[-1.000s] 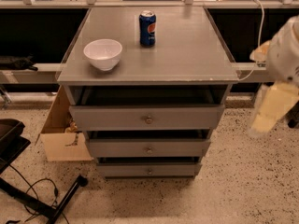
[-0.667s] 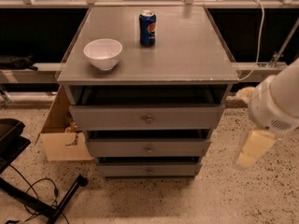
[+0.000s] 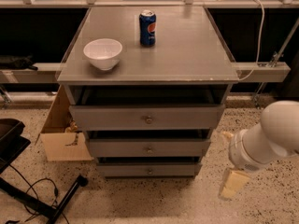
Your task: Open bottom drawer
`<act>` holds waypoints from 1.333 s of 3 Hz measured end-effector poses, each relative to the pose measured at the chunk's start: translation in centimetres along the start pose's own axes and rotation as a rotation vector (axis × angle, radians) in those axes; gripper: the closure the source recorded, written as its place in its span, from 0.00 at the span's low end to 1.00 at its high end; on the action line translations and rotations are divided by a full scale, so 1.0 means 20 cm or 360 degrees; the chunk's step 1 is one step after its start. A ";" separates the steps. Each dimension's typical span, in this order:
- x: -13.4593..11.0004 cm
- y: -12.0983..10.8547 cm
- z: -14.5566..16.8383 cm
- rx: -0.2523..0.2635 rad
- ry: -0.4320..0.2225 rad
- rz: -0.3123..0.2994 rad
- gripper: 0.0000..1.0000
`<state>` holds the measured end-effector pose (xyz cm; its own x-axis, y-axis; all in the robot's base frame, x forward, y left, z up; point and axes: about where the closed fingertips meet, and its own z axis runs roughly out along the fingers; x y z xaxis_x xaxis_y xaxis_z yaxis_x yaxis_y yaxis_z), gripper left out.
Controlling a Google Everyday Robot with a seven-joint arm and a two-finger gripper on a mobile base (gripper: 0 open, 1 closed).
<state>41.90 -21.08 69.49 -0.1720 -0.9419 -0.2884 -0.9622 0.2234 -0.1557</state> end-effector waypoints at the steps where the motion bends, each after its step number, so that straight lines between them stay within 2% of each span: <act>1: 0.14 0.04 0.41 -0.0168 -0.0052 0.0063 0.00; 2: 0.14 0.04 0.41 -0.0168 -0.0052 0.0063 0.00; 4: 0.16 0.13 1.14 -0.0322 0.0031 0.0057 0.00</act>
Offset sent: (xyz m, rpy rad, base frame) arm 0.0074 -0.0042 -0.0587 0.0335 0.0579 -0.0003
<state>43.62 -17.84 46.53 -0.2093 -0.9394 -0.2715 -0.9778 0.2040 0.0479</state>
